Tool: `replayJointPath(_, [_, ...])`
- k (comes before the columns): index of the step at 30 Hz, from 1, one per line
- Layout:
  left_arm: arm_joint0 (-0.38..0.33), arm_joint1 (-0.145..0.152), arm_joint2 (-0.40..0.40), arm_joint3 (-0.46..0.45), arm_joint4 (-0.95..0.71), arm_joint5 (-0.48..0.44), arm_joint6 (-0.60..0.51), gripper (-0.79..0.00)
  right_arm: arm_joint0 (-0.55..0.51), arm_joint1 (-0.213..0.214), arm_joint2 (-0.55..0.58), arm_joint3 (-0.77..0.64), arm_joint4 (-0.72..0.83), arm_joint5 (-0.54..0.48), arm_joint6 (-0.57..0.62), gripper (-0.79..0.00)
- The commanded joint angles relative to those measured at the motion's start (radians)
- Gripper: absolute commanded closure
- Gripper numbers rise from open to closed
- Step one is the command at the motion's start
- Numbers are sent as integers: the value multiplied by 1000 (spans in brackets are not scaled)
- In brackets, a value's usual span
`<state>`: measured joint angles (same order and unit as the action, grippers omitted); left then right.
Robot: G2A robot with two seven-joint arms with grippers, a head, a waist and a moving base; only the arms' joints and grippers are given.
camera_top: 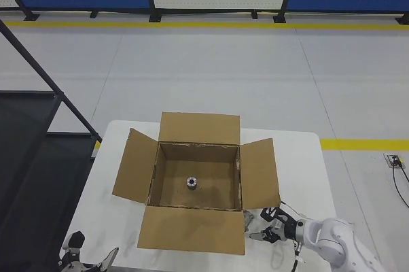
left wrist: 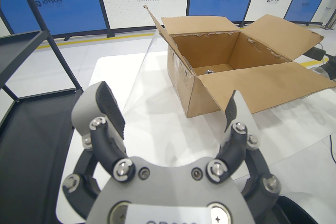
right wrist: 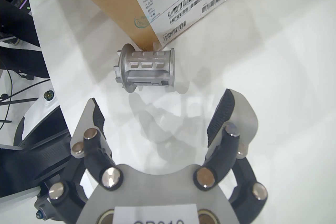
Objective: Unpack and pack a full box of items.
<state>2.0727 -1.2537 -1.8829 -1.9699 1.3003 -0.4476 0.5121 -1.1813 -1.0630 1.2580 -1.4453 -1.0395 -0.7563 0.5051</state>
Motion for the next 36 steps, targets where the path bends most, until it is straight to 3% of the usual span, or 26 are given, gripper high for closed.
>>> replayJointPath(1, [0, 0, 0, 0, 0, 0, 0, -785, -3, -2, -12, 13, -24, 10, -45, -785])
replayJointPath(7, [0, 0, 0, 0, 0, 0, 0, -785, -1, -6, -43, 51, -83, 8, -141, -767])
replayJointPath(9, [0, 0, 0, 0, 0, 0, 0, -785, 3, -6, -49, 59, -96, 0, -171, -459])
replayJointPath(10, [0, 0, 0, 0, 0, 0, 0, -785, 5, -7, -50, 64, -103, 1, -186, -379])
replayJointPath(16, [0, 0, 0, 0, 0, 0, 0, -785, -4, -11, -70, 55, -156, 69, -257, -336])
replayJointPath(18, [0, 0, 0, 0, 0, 0, 0, -785, -8, -15, -85, 48, -174, 95, -265, -385])
replayJointPath(20, [0, 0, 0, 0, 0, 0, 0, -785, -7, -16, -91, 47, -181, 113, -271, -613])
replayJointPath(22, [0, 0, 0, 0, 0, 0, 0, -785, -9, -18, -100, 46, -188, 123, -276, -754])
replayJointPath(23, [0, 0, 0, 0, 0, 0, 0, -785, -9, -19, -102, 45, -190, 126, -278, -785])
replayJointPath(36, [0, 0, 0, 0, 0, 0, 0, -785, -34, -15, -93, 1, -211, 126, -297, -785])
